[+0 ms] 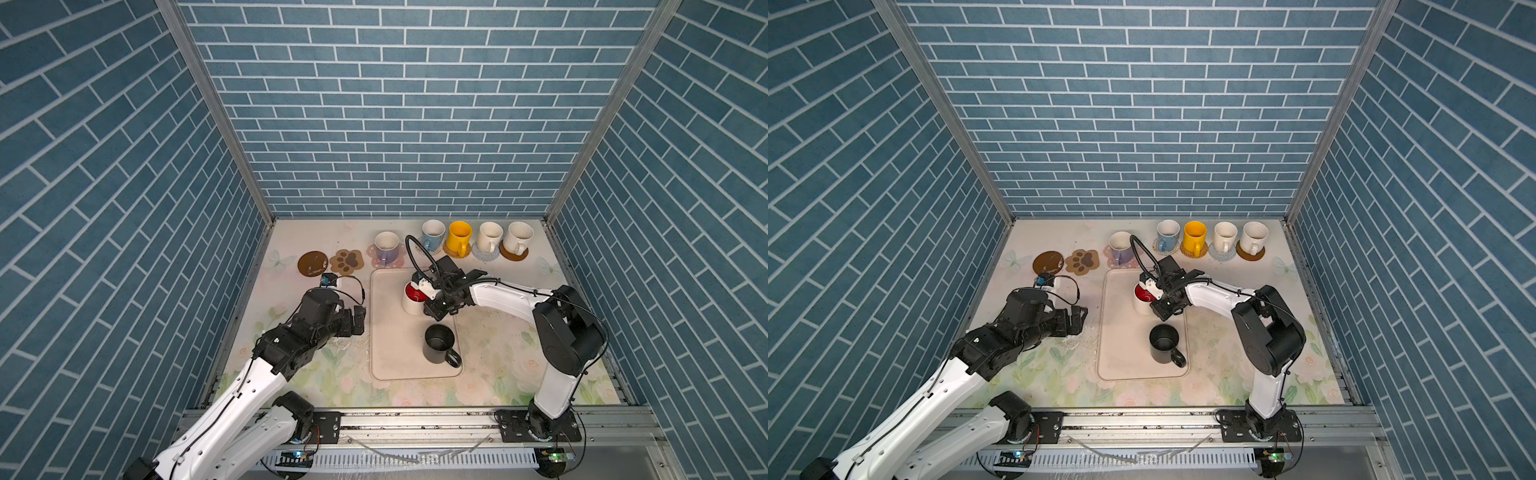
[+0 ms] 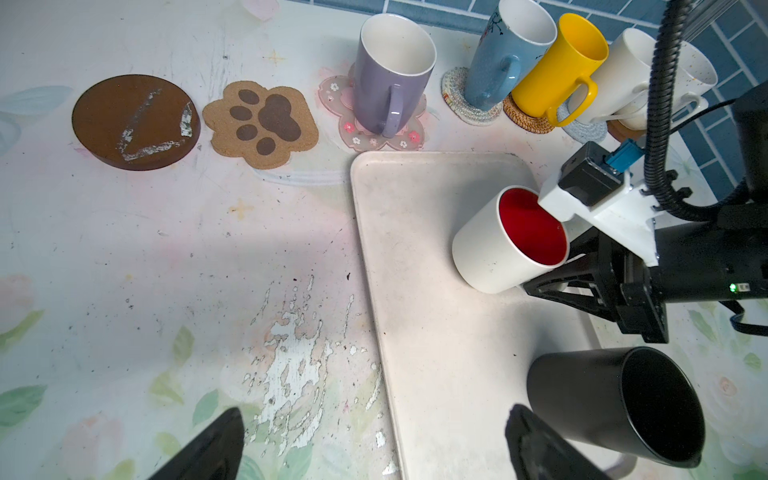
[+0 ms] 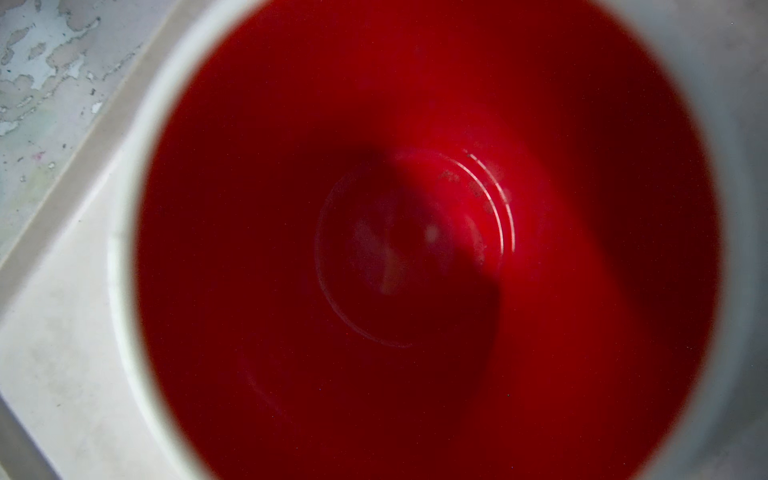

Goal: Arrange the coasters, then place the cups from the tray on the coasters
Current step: 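Lower right gripper onto the red-lined white mug and grasp its rim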

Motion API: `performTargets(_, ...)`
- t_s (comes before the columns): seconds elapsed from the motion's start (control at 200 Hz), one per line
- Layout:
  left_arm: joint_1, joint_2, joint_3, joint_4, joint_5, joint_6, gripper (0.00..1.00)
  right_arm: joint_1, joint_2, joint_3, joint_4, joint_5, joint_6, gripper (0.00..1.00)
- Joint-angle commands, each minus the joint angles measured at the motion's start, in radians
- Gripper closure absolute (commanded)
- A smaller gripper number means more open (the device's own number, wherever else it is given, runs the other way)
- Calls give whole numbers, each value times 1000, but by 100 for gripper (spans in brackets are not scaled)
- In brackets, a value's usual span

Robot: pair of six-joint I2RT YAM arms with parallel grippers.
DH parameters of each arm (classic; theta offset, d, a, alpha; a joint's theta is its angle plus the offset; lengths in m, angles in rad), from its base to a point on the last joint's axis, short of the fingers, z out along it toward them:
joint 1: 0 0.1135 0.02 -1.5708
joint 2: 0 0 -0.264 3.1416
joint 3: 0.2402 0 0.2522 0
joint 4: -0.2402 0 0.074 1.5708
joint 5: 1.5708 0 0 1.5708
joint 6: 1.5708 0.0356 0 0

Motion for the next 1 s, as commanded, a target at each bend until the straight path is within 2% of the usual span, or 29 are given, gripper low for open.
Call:
performTargets(0.0, -3, -21, 34, -45, -29, 24, 1, 16, -9, 78, -4, 9, -7, 100)
performTargets(0.25, -2, -32, 33, -64, -45, 21, 1, 45, 19, 140, 17, 21, 25, 100)
performTargets(0.605, -3, -46, 20, -87, -63, -6, 1, 114, 162, 294, 49, 201, 348, 100)
performTargets(0.815, -3, -54, 9, -91, -65, -13, 1, 169, 228, 384, -9, 271, 431, 100)
performTargets(0.995, -2, -64, 1, -98, -64, -13, 1, 190, 260, 401, -18, 247, 452, 84)
